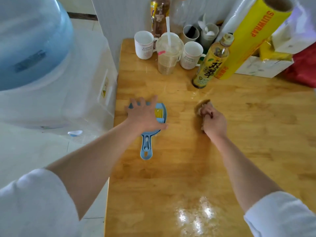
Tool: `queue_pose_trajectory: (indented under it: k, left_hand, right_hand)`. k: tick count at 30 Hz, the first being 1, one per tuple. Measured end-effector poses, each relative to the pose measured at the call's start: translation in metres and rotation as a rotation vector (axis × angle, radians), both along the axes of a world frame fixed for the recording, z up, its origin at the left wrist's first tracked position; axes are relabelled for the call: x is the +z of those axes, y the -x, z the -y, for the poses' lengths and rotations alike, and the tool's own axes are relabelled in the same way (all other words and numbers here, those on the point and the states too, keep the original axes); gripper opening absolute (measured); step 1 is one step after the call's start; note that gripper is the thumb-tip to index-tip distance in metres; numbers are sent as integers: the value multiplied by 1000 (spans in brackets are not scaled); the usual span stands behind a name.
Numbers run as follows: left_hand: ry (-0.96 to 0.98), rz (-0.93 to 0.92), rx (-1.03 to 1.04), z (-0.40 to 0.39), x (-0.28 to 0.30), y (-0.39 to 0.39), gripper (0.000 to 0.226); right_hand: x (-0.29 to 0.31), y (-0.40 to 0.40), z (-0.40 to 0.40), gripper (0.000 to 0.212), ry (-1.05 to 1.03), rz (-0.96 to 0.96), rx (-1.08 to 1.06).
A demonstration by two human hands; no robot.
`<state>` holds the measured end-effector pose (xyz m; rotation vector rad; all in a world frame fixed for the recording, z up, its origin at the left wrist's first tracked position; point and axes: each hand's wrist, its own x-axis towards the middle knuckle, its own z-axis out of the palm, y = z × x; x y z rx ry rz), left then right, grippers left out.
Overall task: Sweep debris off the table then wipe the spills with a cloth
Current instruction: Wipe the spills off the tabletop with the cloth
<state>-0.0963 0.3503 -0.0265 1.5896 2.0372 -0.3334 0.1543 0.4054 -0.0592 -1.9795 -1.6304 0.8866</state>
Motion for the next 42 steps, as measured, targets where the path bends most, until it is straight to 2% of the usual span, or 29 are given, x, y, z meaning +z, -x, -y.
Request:
queue_pose_trajectory:
  k: [2, 4, 6, 7, 9, 11, 13, 15, 18, 21, 25, 27, 29, 32, 34, 36, 39, 40, 42]
  left_hand:
    - [42, -26, 7, 14, 0, 0, 136]
    - [110, -46, 5, 26, 2, 0, 140]
    - [151, -56, 7, 33, 5, 2, 140]
    - [171, -57, 1, 35, 8, 6, 140]
    - [207, -46, -17, 39, 10, 11, 138]
    - [225, -36, -42, 42, 10, 12, 136]
    - [203, -25, -47, 40, 10, 14, 130]
    - [158, -18, -15, 37, 8, 22, 121]
    - [105, -12, -22, 35, 4, 29, 113]
    - [104, 10, -51, 36, 4, 32, 114]
    - [113, 52, -56, 27, 9, 37, 111]
    - [134, 48, -91, 22, 14, 43, 107]
    - [164, 21, -159, 16, 20, 48, 102]
    - [234, 10, -247, 8, 31, 48, 99]
    - [285, 6, -266, 4, 37, 49, 98]
    - [324, 13, -254, 2, 40, 50, 96]
    - [320, 11, -250, 0, 42, 46, 93]
    - [318, 12, -241, 0, 43, 44, 93]
    - [334, 24, -197, 1, 43, 42, 96]
  right_hand:
    - [0, 36, -5, 45, -24, -21, 77]
    - [-2, 80, 6, 47, -59, -129, 334]
    - [-3, 108, 18, 45, -9, -178, 638]
    - [-2, 113, 15, 43, 42, -203, 676]
    - [0, 113, -7, 41, 89, -243, 532]
    - [5, 112, -36, 41, 27, -190, 337]
    - [9, 127, -52, 33, -33, -166, 264]
    - [12, 164, -46, 34, 10, -203, 403]
    - [13, 196, -30, 46, 205, -249, 706]
    - [14, 205, -52, 48, 317, -223, 703]
    - [23, 234, -87, 50, 142, -173, 569]
    - [23, 255, -84, 45, 93, -130, 659]
    - [20, 265, -70, 41, 162, -121, 775]
    - [18, 236, -48, 37, 299, -263, 799]
    - [16, 195, -43, 35, 328, -367, 709]
    - [15, 138, -40, 42, 307, -320, 522]
    - [9, 58, -31, 48, 165, -172, 206]
    - [6, 51, -31, 45, 102, -143, 171]
    - [-1, 73, -35, 35, -11, -111, 248]
